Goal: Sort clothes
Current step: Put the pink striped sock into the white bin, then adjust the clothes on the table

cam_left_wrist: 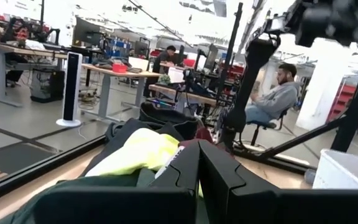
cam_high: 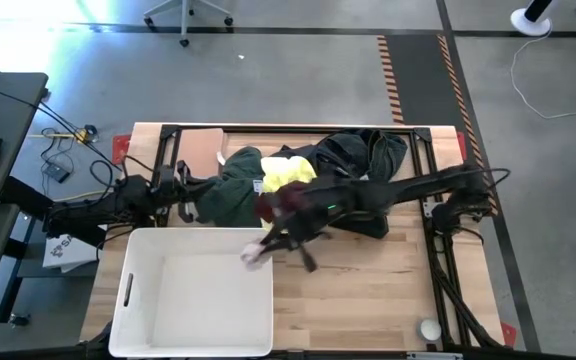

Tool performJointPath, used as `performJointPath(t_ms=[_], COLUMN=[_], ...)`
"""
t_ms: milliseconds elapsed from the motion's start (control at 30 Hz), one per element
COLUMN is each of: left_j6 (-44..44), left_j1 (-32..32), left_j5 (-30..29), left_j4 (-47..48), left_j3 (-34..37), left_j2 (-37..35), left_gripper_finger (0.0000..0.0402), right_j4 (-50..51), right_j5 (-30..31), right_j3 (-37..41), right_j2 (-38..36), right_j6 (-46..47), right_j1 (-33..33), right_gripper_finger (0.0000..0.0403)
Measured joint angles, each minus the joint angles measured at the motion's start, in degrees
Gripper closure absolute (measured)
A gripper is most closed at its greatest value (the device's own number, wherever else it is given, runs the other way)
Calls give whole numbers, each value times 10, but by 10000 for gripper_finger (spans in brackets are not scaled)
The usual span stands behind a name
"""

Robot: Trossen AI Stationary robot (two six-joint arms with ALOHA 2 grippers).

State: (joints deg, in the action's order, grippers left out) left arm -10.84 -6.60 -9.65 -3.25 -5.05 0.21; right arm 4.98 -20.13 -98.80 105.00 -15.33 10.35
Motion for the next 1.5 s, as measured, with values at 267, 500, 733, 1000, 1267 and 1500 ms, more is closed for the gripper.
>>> performJointPath(t_ms=[267, 500, 733, 1000, 1267, 1500], left_j6=[-26, -26, -26, -26, -26, -26], left_j1=[0, 0, 0, 0, 0, 0], left_j5=[0, -1, -2, -1, -1, 5], left_j4=[3, 4, 4, 10, 22, 22], left_j3=[-1, -1, -1, -1, -1, -1], left_j2=[0, 0, 0, 0, 0, 0], left_gripper_finger=[397, 397, 397, 397, 397, 397], right_j4=[235, 325, 381, 481, 591, 655], right_j5=[1, 2, 2, 119, 126, 140], right_j3=[-203, -283, -340, -335, -335, -334], right_j2=[171, 248, 247, 177, 152, 146], right_j6=[27, 46, 44, -3, -70, -27], right_j1=[-18, -26, -34, -8, -3, -66], right_gripper_finger=[391, 331, 226, 211, 214, 215])
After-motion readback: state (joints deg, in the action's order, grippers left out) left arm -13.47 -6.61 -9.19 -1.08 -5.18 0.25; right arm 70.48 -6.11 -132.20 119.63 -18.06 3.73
